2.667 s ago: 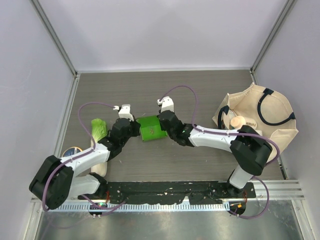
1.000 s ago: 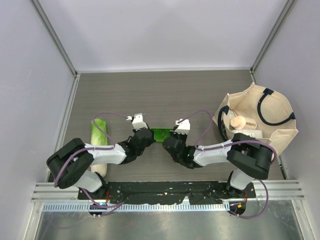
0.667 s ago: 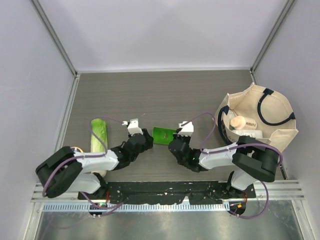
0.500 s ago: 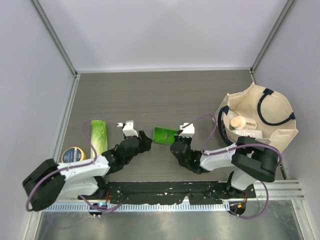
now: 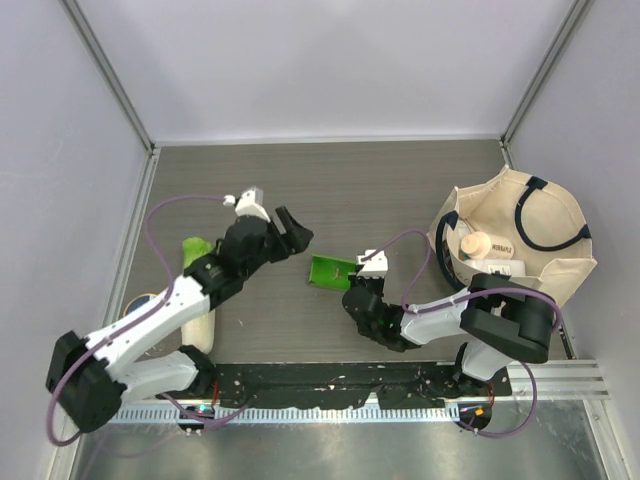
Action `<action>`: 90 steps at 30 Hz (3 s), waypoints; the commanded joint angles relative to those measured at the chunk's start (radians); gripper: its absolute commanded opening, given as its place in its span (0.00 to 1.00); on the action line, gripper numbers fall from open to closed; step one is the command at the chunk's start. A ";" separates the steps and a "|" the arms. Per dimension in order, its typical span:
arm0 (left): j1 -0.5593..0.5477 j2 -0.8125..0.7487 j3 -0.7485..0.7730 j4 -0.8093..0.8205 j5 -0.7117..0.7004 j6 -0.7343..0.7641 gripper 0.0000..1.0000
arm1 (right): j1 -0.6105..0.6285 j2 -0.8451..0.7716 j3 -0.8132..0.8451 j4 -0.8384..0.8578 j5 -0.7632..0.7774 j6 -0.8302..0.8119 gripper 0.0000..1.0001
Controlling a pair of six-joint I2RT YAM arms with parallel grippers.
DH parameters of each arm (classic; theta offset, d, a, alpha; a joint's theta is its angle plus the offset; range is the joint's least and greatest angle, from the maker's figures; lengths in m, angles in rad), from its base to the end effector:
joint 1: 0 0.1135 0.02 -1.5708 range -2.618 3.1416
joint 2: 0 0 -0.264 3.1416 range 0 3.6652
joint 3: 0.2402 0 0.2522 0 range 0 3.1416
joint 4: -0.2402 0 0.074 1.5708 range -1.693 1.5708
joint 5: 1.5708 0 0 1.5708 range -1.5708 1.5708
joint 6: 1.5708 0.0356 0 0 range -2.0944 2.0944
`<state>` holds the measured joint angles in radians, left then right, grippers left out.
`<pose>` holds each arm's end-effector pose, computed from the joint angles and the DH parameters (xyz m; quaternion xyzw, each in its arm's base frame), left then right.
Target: Fold the paper box
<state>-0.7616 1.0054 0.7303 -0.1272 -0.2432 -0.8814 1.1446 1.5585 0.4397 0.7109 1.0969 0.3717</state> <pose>0.1727 -0.1529 0.2851 -0.1163 0.8225 -0.3319 0.4470 0.1366 0.2242 0.1475 -0.0035 0.7684 0.0059 0.6399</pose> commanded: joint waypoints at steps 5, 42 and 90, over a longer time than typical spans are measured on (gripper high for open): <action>0.154 0.300 0.172 -0.115 0.239 0.021 0.69 | 0.007 0.015 -0.004 0.012 0.047 -0.025 0.01; 0.061 0.475 -0.048 0.152 0.282 0.065 0.16 | -0.050 -0.500 0.145 -1.024 -0.610 0.307 0.65; 0.288 0.315 -0.146 0.291 0.584 -0.215 0.75 | -0.640 0.158 0.234 -0.432 -1.407 0.033 0.23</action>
<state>-0.4820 1.2762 0.5949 0.0006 0.2638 -0.9802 0.5064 1.6749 0.7185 0.3035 -0.3103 0.4000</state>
